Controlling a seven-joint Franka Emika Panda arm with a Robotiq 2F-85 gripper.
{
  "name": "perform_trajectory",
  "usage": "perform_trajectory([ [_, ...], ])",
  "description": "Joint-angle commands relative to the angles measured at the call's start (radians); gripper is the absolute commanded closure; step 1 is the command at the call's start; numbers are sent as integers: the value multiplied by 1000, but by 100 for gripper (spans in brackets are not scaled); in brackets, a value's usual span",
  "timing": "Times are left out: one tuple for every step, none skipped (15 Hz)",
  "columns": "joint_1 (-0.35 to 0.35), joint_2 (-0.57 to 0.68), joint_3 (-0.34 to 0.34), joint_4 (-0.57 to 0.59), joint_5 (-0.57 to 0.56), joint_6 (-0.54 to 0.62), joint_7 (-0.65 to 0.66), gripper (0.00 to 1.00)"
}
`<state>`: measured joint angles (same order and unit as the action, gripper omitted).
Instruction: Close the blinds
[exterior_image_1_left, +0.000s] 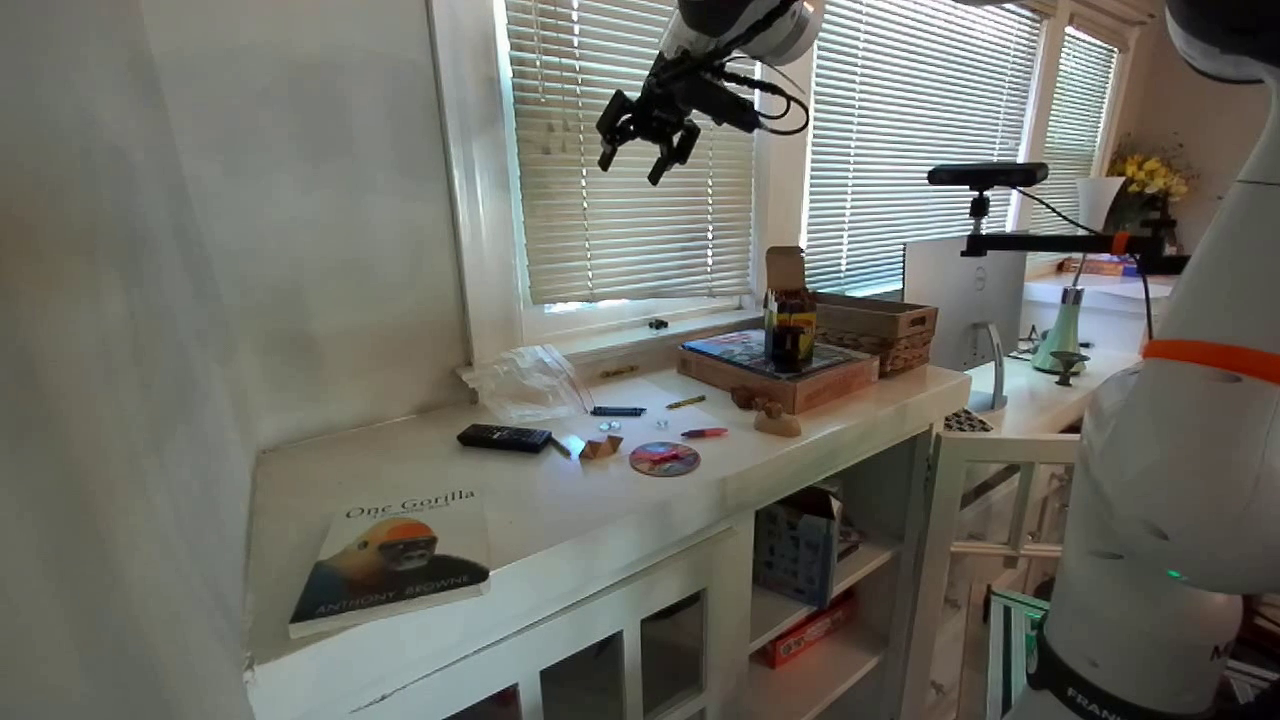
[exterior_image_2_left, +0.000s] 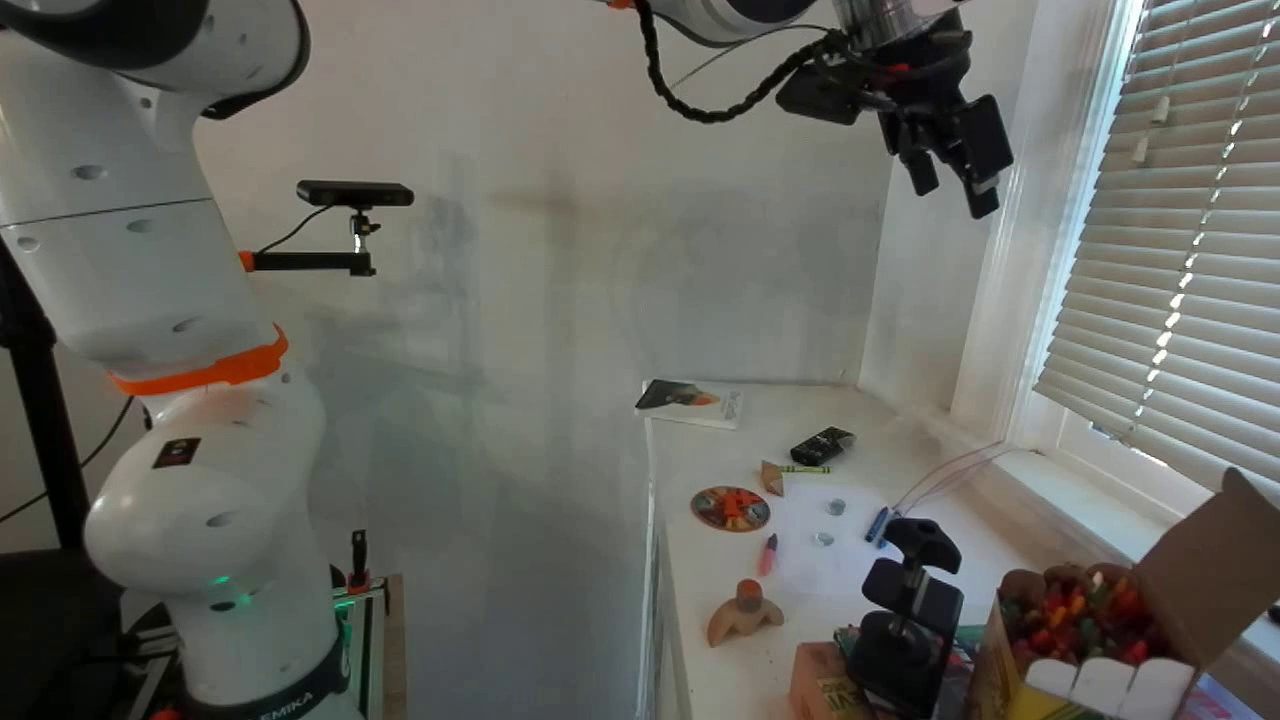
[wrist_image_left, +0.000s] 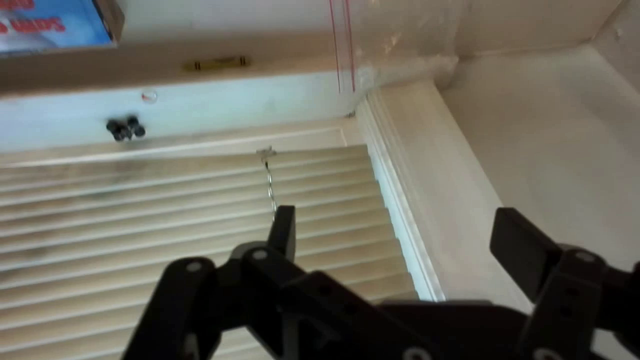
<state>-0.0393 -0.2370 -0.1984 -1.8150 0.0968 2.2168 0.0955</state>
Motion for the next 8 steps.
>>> perform_trajectory([
  [-35,-17,15,25,43,-209,20,0],
  [-37,-7,22,16,27,-125,-2,0],
  [-41,-10,22,20,27,-160,1,0],
  [-43,-12,21,22,27,-175,3,0],
  [-44,-12,21,23,27,-180,4,0],
  [-44,-12,22,23,27,-181,5,0],
  [-44,-12,23,23,27,-181,6,0],
  [-45,-12,24,23,27,-182,7,0],
])
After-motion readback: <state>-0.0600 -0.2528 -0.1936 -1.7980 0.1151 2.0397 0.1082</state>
